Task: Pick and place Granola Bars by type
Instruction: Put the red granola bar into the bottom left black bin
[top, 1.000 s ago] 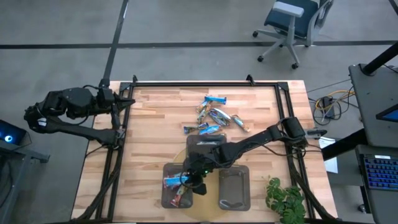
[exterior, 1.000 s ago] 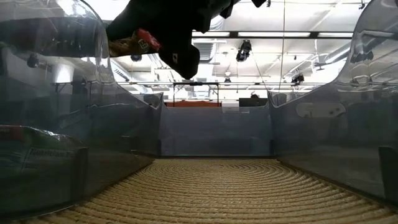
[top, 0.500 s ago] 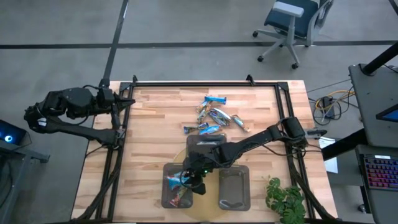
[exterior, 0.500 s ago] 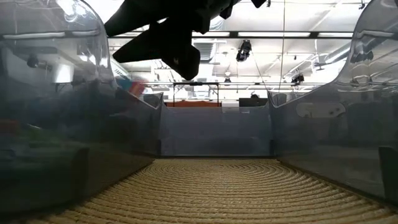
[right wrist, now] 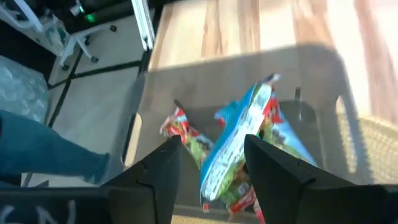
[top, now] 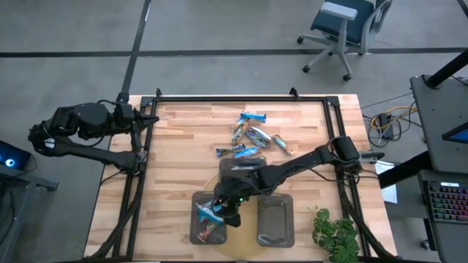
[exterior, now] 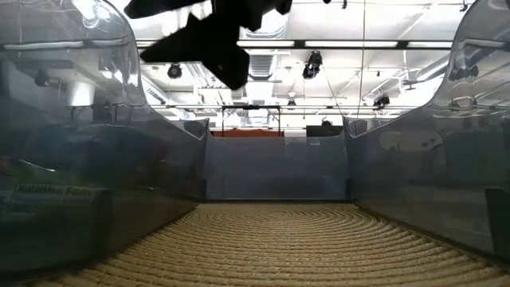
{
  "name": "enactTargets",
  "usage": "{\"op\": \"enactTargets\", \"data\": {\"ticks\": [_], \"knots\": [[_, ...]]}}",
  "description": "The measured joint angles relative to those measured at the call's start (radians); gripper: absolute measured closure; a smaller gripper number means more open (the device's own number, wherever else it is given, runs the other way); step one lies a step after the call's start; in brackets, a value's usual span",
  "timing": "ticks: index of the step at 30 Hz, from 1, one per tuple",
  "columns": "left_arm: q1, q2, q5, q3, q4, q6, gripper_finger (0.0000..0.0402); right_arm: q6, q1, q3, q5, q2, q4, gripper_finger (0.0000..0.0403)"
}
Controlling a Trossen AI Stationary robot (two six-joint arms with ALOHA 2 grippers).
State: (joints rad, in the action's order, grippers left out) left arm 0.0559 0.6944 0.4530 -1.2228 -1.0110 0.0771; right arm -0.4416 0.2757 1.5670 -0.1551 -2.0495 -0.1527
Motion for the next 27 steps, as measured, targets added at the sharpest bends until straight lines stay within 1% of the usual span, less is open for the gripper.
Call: {"op": "enactTargets", "data": {"ticks": [4,5,7,12,13,15,18,23,27], "knots": [[0.0,0.001,0.0,0.0,0.0,0.029,0.0402,0.007,-0.029,0.007,0.006,0.051,-0.024,0.0249],[0.0,0.001,0.0,0.0,0.0,0.029,0.0402,0.02,-0.035,0.008,0.025,0.07,-0.04,0.0253],[0.0,0.001,0.0,0.0,0.0,0.029,0.0402,0.06,-0.044,0.008,0.093,0.12,-0.089,0.0263],[0.0,0.002,-0.008,0.0,0.018,0.036,0.0402,0.176,-0.074,0.003,0.313,0.254,-0.275,0.0284],[0.0,0.002,-0.019,0.0,0.027,0.036,0.0402,0.18,-0.082,0.003,0.343,0.28,-0.3,0.0288],[0.0,0.004,-0.037,0.0,0.062,0.036,0.0402,0.18,-0.102,-0.002,0.37,0.332,-0.356,0.0294],[0.0,0.004,-0.06,0.002,0.11,0.022,0.0402,0.18,-0.127,-0.022,0.392,0.417,-0.367,0.0302],[0.0,0.004,-0.078,0.004,0.184,-0.009,0.0402,0.193,-0.139,-0.104,0.554,0.555,-0.369,0.0326],[0.0,0.005,-0.132,0.05,0.263,-0.016,0.0402,0.158,-0.155,-0.22,0.579,0.669,-0.342,0.0361]]}}
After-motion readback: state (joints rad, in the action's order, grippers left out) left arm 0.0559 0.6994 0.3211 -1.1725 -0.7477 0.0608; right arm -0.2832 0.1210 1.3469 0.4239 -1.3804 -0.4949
